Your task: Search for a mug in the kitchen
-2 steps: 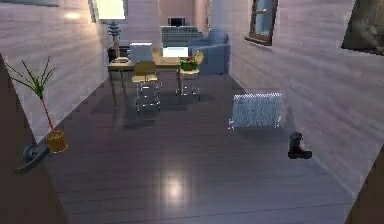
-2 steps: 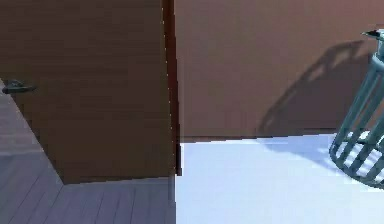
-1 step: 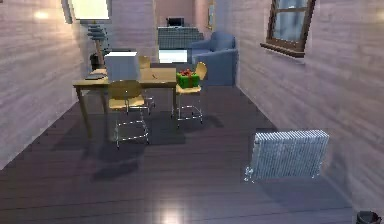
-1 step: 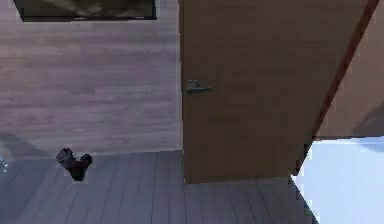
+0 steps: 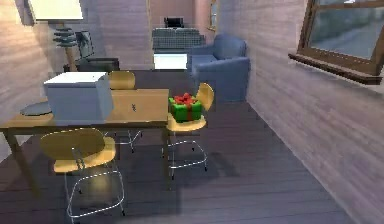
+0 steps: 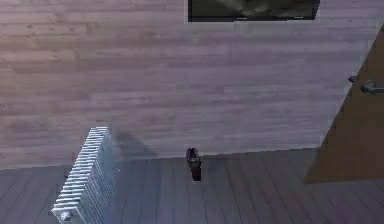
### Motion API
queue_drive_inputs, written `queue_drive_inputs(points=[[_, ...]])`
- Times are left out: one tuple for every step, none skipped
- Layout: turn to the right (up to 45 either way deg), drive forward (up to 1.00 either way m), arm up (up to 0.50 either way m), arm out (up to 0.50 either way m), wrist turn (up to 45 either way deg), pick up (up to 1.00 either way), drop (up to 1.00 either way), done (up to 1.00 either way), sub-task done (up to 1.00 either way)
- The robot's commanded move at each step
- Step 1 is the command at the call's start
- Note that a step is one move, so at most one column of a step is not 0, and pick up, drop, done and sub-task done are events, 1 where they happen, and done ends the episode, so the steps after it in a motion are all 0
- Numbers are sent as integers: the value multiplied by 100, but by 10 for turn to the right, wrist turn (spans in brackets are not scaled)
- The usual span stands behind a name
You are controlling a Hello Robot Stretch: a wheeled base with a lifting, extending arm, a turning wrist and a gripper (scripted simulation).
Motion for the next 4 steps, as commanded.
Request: queue_drive_inputs(points=[[0,75,0,0,0,0,0,0,0],[420,0,0,0,0,0,0,0,0],[0,80,0,0,0,0,0,0,0],[-450,0,0,0,0,0,0,0,0]])
